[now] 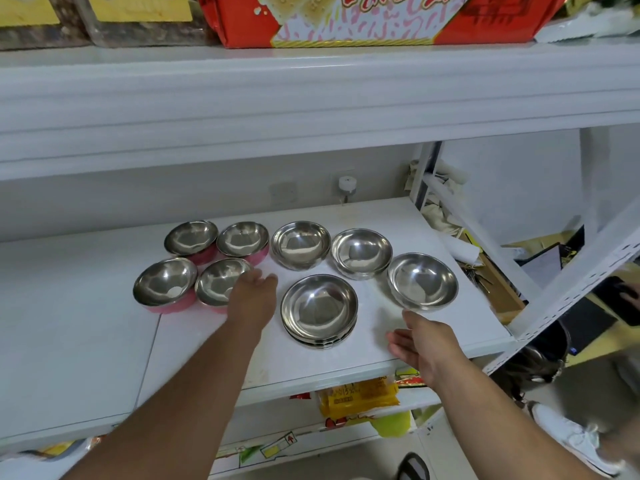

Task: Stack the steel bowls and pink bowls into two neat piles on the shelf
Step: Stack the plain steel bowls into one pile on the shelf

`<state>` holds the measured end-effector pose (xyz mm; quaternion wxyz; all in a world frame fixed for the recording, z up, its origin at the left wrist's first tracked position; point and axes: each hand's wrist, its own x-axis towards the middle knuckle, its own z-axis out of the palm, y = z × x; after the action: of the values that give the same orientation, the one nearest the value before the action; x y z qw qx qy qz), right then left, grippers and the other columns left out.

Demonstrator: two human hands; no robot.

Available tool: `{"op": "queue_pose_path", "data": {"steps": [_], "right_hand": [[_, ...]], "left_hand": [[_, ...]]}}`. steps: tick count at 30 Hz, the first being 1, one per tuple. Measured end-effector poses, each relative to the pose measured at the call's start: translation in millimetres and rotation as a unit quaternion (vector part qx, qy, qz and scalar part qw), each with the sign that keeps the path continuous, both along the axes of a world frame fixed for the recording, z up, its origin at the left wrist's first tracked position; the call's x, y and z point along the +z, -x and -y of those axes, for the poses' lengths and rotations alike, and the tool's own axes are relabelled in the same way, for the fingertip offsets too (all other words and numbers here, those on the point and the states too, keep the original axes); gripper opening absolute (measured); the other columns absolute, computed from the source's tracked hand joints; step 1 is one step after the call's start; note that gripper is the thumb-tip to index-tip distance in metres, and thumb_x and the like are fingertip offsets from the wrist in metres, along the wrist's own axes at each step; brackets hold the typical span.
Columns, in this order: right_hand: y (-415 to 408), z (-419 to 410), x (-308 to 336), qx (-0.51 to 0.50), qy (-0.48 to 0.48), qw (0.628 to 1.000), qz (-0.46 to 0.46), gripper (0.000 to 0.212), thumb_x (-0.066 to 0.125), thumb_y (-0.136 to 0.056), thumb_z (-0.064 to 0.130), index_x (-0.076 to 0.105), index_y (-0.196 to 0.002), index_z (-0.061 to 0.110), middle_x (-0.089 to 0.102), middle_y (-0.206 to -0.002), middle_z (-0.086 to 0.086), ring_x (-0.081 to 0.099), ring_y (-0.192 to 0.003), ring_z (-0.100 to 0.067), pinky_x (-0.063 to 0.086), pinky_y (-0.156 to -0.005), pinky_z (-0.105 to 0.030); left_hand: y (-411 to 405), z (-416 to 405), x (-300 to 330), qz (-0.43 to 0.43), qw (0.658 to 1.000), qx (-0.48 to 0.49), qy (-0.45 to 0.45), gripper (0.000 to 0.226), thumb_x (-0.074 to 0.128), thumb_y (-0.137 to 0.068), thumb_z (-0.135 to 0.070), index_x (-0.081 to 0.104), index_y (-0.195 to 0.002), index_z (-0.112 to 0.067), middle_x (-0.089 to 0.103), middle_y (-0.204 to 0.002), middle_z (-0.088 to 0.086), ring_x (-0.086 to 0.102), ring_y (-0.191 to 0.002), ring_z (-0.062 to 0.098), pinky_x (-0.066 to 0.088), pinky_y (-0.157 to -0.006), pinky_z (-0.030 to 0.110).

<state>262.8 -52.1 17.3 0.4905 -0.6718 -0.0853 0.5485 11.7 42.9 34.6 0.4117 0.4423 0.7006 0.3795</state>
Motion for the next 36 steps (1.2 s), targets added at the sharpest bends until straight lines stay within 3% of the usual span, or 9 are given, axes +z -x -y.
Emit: {"op": "queue_pose_path", "data": {"steps": [5,10,14,18,20,24,27,30,36], "right_hand": [[-11,-1,1,-0.024,0.004,1.0,-0.01,0.033,0.062,-0.098,0.024,0.056,-0.12,0.0,0.067,-0.097,-0.019,0.074,-0.084,-0.027,0.06,-0.064,-0.037],[-13,-4,5,-0.037,-0.005,0.997,-0.061,0.033,0.061,-0.099,0.023,0.053,-0.12,0.0,0.064,-0.099,-0.02,0.072,-0.086,-0.028,0.061,-0.068,-0.039],[-5,-8,7,-0.014,-0.009,0.997,-0.07,0.032,0.062,-0.099,0.026,0.055,-0.115,-0.001,0.065,-0.105,-0.021,0.074,-0.086,-0.027,0.064,-0.068,-0.038],[8,-22,15,0.036,-0.02,0.999,-0.027,0.026,0.062,-0.098,0.029,0.058,-0.107,0.005,0.068,-0.099,-0.016,0.072,-0.085,-0.024,0.064,-0.075,-0.037],[12,-37,20,0.046,-0.019,0.999,0.014,0.023,0.062,-0.097,0.033,0.061,-0.102,0.011,0.069,-0.094,-0.013,0.069,-0.084,-0.024,0.063,-0.081,-0.038],[18,-69,20,0.094,0.012,0.994,0.062,0.021,0.058,-0.096,0.041,0.06,-0.093,0.021,0.066,-0.097,-0.01,0.062,-0.089,-0.023,0.056,-0.096,-0.041],[23,-86,14,0.111,0.022,0.993,0.039,0.019,0.053,-0.099,0.038,0.056,-0.086,0.024,0.059,-0.095,-0.011,0.055,-0.088,-0.024,0.053,-0.085,-0.035],[26,-101,2,0.118,0.034,0.992,0.036,0.019,0.052,-0.098,0.038,0.06,-0.097,0.02,0.058,-0.091,-0.009,0.052,-0.082,-0.022,0.052,-0.077,-0.033],[29,-127,-18,0.068,0.029,0.997,0.012,0.027,0.051,-0.097,0.03,0.066,-0.11,0.012,0.064,-0.085,-0.007,0.055,-0.064,-0.018,0.053,-0.062,-0.029]], "left_hand": [[-9,-12,6,0.0,1.0,-0.005,0.009,0.045,0.059,-0.094,-0.025,0.056,-0.137,-0.013,0.063,-0.131,0.009,0.06,-0.121,0.03,0.044,-0.086,0.03],[-13,-26,6,0.025,0.999,-0.014,0.041,0.055,0.062,-0.089,-0.032,0.054,-0.139,-0.01,0.064,-0.134,0.014,0.059,-0.124,0.033,0.045,-0.108,0.047],[-4,-49,-20,0.034,0.997,0.008,0.07,0.062,0.061,-0.072,-0.043,0.064,-0.125,-0.01,0.066,-0.129,0.019,0.06,-0.123,0.038,0.049,-0.105,0.051],[-9,-47,-10,0.05,0.996,0.004,0.076,0.016,0.06,-0.09,-0.029,0.063,-0.081,-0.016,0.065,-0.102,0.017,0.062,-0.095,0.033,0.05,-0.099,0.046],[-11,-53,-11,0.059,0.995,0.0,0.081,0.021,0.059,-0.095,-0.026,0.055,-0.074,-0.021,0.06,-0.094,0.01,0.055,-0.09,0.027,0.051,-0.094,0.045],[-15,-66,-18,0.079,0.99,0.01,0.116,0.024,0.059,-0.095,-0.03,0.059,-0.082,-0.01,0.055,-0.076,0.007,0.056,-0.075,0.022,0.053,-0.08,0.039],[-20,-74,-25,0.101,0.986,-0.002,0.135,0.027,0.059,-0.095,-0.031,0.059,-0.086,-0.006,0.053,-0.071,0.007,0.055,-0.068,0.022,0.054,-0.081,0.041],[-25,-82,-27,0.108,0.983,0.001,0.145,0.027,0.058,-0.097,-0.031,0.06,-0.097,-0.004,0.06,-0.083,0.011,0.062,-0.078,0.025,0.056,-0.089,0.044],[-29,-97,-36,0.125,0.981,0.001,0.148,0.038,0.056,-0.1,-0.031,0.062,-0.114,0.003,0.071,-0.107,0.02,0.067,-0.079,0.025,0.059,-0.079,0.041]]}}
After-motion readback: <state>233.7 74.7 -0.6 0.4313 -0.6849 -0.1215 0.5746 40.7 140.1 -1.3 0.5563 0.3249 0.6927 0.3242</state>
